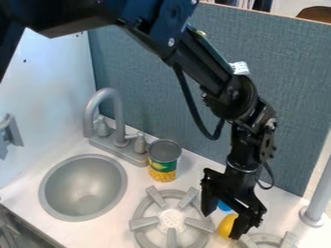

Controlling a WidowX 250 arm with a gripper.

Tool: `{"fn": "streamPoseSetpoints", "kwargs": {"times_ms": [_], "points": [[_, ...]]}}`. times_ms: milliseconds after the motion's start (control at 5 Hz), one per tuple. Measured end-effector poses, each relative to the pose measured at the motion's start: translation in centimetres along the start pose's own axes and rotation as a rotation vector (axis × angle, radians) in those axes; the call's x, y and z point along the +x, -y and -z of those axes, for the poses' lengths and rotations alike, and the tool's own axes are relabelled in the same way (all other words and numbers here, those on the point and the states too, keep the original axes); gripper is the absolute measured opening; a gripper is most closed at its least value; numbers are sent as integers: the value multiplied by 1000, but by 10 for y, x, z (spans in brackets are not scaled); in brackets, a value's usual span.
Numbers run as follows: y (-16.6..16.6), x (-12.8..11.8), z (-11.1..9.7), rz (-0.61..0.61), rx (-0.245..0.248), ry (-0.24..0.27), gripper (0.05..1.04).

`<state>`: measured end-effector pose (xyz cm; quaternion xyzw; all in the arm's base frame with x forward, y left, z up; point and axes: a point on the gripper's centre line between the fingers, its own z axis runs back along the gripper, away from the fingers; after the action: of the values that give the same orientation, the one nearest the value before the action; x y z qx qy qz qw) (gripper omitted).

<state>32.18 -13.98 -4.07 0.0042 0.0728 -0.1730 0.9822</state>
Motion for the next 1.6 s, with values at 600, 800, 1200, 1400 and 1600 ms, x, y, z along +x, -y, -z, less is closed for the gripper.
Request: {"fn": "streamPoseSetpoints", "kwargs": {"times_ms": [600, 800, 1200, 1400, 1600], "points": [[-7, -18, 15, -6, 33, 15, 1000], [-8, -14, 13, -16, 32, 100, 1000], [-3, 12, 6, -186, -20, 247, 1000], [-7, 18, 3, -250, -65, 275, 1000], [-10, 29, -4, -326, -80, 296, 1000]]}}
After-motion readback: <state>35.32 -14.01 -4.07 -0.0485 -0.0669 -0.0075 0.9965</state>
